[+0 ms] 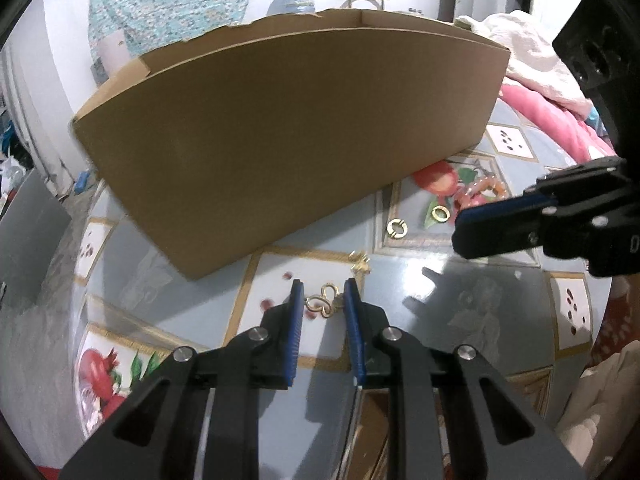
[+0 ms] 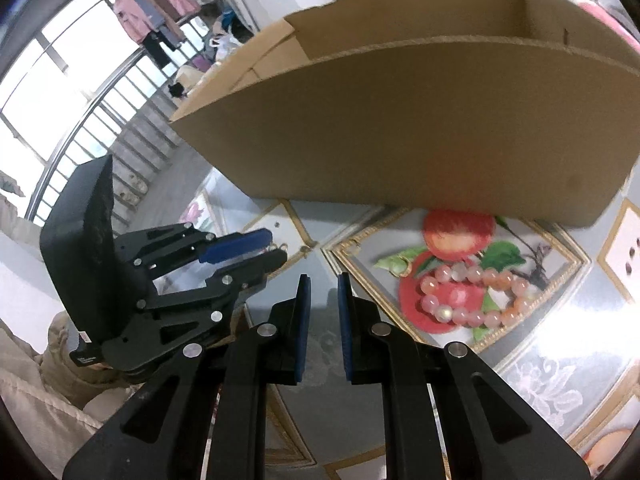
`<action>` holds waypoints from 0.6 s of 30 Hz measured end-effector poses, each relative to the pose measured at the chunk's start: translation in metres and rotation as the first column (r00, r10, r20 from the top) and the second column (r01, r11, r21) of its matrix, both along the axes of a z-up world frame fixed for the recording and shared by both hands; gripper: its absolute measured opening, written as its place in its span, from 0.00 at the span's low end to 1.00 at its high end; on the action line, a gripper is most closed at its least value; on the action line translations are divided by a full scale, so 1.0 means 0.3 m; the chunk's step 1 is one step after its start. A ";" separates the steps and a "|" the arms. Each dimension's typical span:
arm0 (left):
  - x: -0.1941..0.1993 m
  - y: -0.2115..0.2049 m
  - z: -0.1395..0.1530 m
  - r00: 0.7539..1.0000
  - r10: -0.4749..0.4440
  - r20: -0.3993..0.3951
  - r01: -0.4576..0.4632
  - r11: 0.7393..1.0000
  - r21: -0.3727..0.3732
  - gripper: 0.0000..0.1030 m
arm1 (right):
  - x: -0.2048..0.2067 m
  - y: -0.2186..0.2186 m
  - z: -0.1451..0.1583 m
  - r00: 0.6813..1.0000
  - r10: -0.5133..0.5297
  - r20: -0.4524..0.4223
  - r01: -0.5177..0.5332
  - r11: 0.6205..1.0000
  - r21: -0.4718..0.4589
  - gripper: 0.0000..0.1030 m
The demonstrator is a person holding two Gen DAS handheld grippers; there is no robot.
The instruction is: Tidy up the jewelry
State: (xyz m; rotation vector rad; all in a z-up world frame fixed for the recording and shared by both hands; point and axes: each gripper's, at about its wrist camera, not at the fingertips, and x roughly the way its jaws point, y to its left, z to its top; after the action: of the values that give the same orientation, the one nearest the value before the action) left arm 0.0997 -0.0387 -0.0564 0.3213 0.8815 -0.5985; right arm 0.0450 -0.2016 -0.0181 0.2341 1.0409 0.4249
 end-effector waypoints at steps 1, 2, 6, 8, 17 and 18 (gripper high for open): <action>-0.002 0.012 0.000 1.000 0.010 -0.002 -0.010 1.000 0.000 0.19 | 0.003 0.011 0.002 1.000 0.010 0.008 -0.010 1.000 -0.009 0.14; -0.004 0.022 0.000 1.000 0.019 -0.003 -0.019 1.000 -0.001 0.19 | 0.007 0.029 0.006 0.999 0.026 0.021 -0.025 0.999 -0.028 0.14; -0.007 0.059 0.000 0.999 0.049 -0.008 -0.049 0.999 -0.006 0.19 | 0.024 0.095 0.014 0.992 0.101 0.074 -0.092 0.989 -0.111 0.19; -0.009 0.069 0.000 0.999 0.054 -0.009 -0.054 0.999 -0.008 0.19 | 0.034 0.119 0.010 0.985 0.142 0.095 -0.127 0.980 -0.153 0.19; -0.014 0.088 0.000 0.999 0.052 -0.010 -0.052 0.998 -0.041 0.19 | 0.087 0.199 -0.041 0.945 0.316 0.084 -0.273 0.904 -0.330 0.19; -0.015 0.093 -0.001 0.999 0.051 -0.010 -0.051 0.998 -0.044 0.19 | 0.090 0.208 -0.050 0.939 0.335 0.077 -0.288 0.889 -0.357 0.19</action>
State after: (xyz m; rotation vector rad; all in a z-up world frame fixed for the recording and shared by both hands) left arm 0.0954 -0.0108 -0.0565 0.2556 0.8812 -0.5719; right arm 0.0719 -0.1392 -0.0330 -0.2769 1.0006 0.5342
